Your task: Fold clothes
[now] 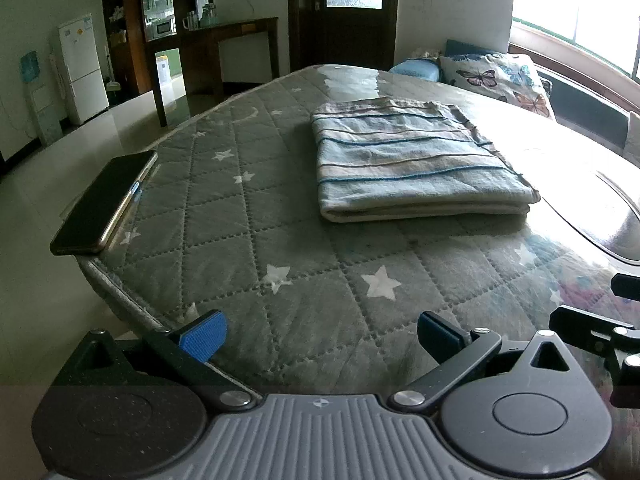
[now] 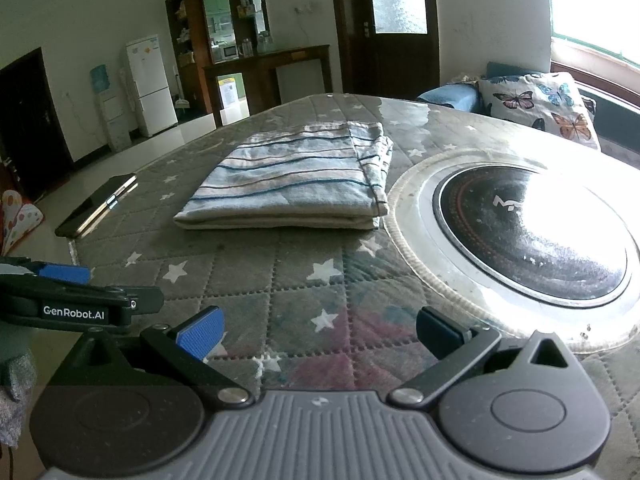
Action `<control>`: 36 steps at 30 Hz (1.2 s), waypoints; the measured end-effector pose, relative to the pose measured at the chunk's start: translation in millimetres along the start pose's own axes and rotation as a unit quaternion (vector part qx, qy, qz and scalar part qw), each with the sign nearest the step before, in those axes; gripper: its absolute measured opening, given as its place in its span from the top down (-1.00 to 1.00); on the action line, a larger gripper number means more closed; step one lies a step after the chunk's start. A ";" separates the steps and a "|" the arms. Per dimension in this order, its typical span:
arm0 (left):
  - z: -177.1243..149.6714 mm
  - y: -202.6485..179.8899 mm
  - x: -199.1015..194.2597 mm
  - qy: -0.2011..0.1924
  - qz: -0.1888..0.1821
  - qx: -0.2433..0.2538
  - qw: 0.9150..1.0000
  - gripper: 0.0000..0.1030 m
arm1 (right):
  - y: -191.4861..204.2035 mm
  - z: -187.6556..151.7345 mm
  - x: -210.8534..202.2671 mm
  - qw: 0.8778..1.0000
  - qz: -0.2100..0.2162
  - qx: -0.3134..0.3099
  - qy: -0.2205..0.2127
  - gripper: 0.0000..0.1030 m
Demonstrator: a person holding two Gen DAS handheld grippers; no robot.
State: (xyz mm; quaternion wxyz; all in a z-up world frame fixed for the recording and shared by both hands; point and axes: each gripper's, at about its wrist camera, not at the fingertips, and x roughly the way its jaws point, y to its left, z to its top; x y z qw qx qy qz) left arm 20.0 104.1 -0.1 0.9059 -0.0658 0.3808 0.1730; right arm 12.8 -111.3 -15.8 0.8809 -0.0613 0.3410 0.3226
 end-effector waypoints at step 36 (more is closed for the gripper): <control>16.5 -6.6 24.0 0.003 -0.004 0.007 1.000 -1.00 | -7.0 9.2 26.0 1.000 0.001 0.003 0.014 -1.00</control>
